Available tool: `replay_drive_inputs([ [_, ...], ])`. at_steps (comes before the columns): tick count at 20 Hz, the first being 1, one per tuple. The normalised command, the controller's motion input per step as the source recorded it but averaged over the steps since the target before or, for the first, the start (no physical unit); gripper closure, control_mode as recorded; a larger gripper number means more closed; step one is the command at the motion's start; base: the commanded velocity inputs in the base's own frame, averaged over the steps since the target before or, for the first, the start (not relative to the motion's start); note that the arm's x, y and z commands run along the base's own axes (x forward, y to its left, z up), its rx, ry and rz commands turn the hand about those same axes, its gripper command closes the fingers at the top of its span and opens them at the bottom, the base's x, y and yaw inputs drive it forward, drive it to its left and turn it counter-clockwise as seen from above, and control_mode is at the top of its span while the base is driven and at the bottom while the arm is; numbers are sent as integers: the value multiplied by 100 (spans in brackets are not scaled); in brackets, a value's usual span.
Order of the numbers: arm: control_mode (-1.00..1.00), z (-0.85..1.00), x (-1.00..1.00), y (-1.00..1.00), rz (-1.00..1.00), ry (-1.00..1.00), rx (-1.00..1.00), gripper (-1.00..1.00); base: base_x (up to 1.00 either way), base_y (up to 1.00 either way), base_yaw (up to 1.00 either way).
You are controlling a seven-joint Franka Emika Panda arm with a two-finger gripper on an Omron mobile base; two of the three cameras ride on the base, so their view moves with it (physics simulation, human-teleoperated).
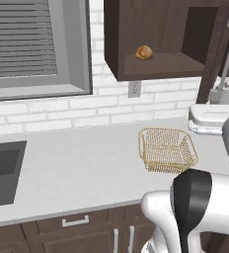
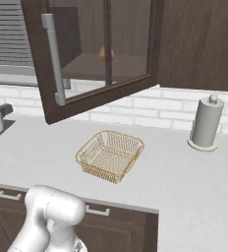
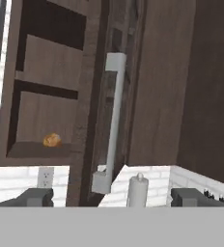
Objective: Open the cabinet, pick up the bread from the cabinet and place it in the basket. Then move the basket to the dining counter.
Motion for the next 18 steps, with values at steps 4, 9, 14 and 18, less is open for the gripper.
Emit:
replay_drive_inputs([
  [4, -100, 0, 53, 93, -27, 0, -8, -100, 0, 0, 0],
  [9, -100, -3, 91, 29, -31, -7, 0, -100, 0, 0, 0],
  [14, -100, -13, 86, -7, -32, -9, 0, -100, 0, 0, 0],
  [18, -100, -10, 52, -36, -36, -4, 0, -100, 0, 0, 0],
])
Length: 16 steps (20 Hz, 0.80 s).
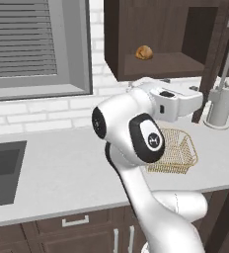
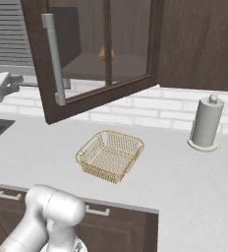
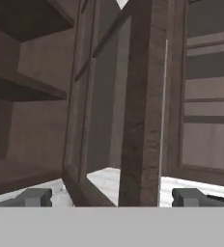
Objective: Open the cabinet, pick up the bread from the cabinet and place it in the basket. Then move the basket to the dining counter.
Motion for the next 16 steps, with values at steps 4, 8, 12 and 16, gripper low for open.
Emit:
replay_drive_inputs([
  [4, -100, -10, 1, -84, -23, -7, 0, -100, 0, 0, 0],
  [8, -100, -5, -1, -76, -20, -4, 0, -100, 0, 0, 0],
  [12, -100, -1, 0, -51, -21, 0, 0, -100, 0, 0, 0],
  [16, -100, -7, -8, -45, -38, 0, 0, -100, 0, 0, 0],
])
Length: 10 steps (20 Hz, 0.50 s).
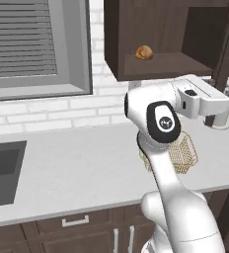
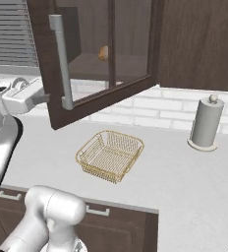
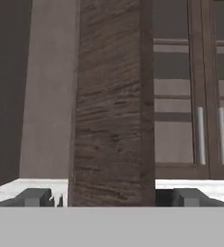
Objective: Open the cabinet, pick up the bread from the cabinet and place it in the basket. Then move the basket to the dining counter.
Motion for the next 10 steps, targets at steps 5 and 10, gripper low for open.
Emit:
replay_drive_inputs([
  [5, -100, -10, -22, -59, -51, 0, 0, -100, 0, 0, 0],
  [10, -100, 0, 0, -73, -29, 0, 0, -100, 0, 0, 0],
])
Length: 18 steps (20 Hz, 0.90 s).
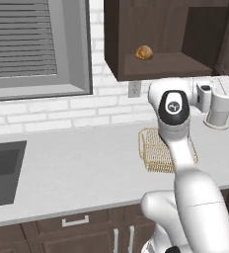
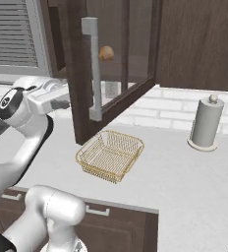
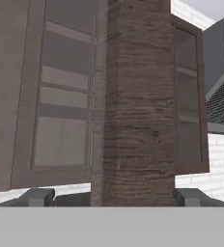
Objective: Open the cabinet, pick up the bread from the cabinet and place it in the basket. Then move the basket to the dining counter.
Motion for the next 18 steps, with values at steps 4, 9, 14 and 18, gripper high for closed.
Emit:
replay_drive_inputs([
  [4, -100, 0, 0, -86, -7, 0, 0, -100, 0, 0, 0],
  [9, -100, 0, 2, -70, 7, 0, 3, -100, 0, 0, 0],
  [14, -100, 0, 1, -37, 23, 0, 1, -100, 0, 0, 0],
  [18, -100, 0, -14, -9, 24, 0, 0, -100, 0, 0, 0],
])
